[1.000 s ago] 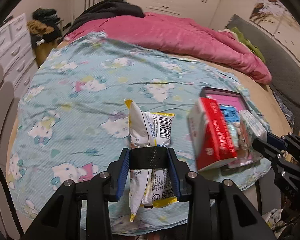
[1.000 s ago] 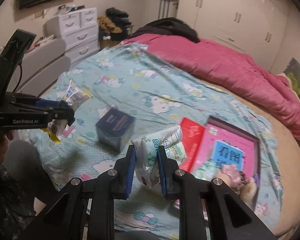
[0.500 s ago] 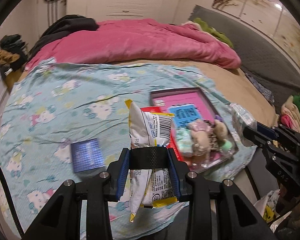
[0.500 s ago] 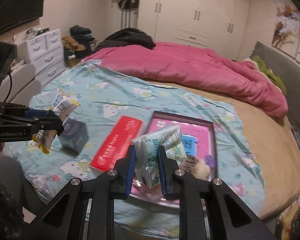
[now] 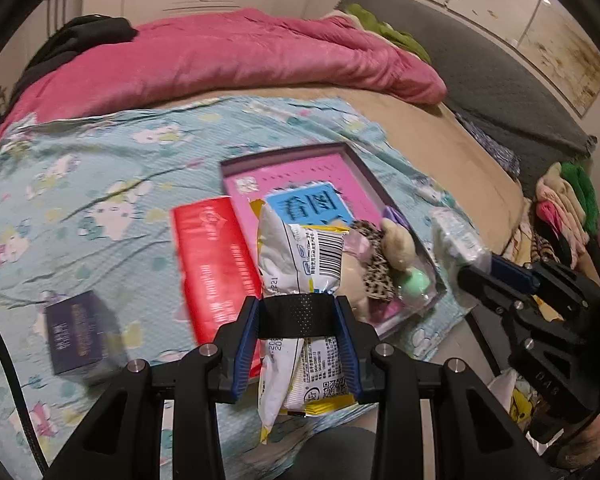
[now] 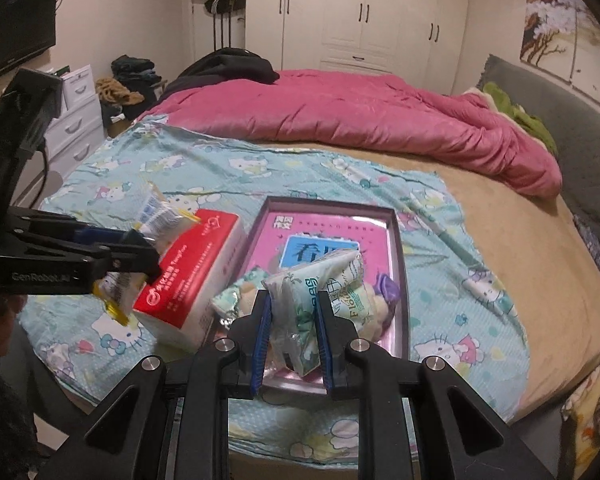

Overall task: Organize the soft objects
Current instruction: 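Lower the snack bag with the left tool while the right tool lowers the tissue pack into the box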

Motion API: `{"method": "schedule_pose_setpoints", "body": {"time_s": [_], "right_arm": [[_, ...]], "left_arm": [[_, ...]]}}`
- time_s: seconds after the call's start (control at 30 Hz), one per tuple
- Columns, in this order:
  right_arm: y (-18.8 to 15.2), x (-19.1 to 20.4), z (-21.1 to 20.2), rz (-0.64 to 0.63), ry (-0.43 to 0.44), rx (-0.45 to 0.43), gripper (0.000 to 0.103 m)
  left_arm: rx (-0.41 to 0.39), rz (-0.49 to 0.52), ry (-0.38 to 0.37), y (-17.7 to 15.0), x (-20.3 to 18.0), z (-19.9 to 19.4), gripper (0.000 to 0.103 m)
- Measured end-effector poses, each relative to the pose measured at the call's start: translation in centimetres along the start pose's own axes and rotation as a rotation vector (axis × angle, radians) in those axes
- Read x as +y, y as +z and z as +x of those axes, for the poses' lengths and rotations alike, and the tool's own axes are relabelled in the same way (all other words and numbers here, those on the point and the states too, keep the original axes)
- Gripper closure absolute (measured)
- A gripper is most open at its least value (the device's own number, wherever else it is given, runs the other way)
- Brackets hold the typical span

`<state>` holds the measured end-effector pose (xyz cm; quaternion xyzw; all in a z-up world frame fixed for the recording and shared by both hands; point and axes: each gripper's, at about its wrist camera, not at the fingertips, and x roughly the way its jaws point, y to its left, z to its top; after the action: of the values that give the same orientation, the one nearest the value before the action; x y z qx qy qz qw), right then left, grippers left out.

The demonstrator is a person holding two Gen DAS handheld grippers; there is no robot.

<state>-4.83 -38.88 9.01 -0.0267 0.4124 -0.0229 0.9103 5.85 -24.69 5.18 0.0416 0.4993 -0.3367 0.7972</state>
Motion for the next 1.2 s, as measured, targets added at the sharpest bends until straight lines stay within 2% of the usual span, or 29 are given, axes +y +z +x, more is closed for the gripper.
{"method": "schedule_pose_setpoints", "body": {"time_s": [0.3, 0.6, 0.87, 1.2], "right_arm": [[-2.9, -2.0, 1.7, 0.046, 0.012, 0.047, 0.081], [-4.5, -3.1, 3.0, 0.060, 0.032, 0.080, 0.081], [-4.4, -3.5, 4.1, 0.052, 0.056, 0.081, 0.081], [-3.6, -3.1, 6.1, 0.012, 0.079, 0.084, 0.081]], "left_arm": [[0.073, 0.061, -0.056, -1.0, -3.7, 4.0, 0.066], [0.138, 0.098, -0.058, -1.9, -5.8, 7.9, 0.066], [0.134, 0.101, -0.032, -0.8, -5.7, 9.7, 0.066], [0.125, 0.070, -0.015, 1.1, -3.7, 11.4, 0.066]]}}
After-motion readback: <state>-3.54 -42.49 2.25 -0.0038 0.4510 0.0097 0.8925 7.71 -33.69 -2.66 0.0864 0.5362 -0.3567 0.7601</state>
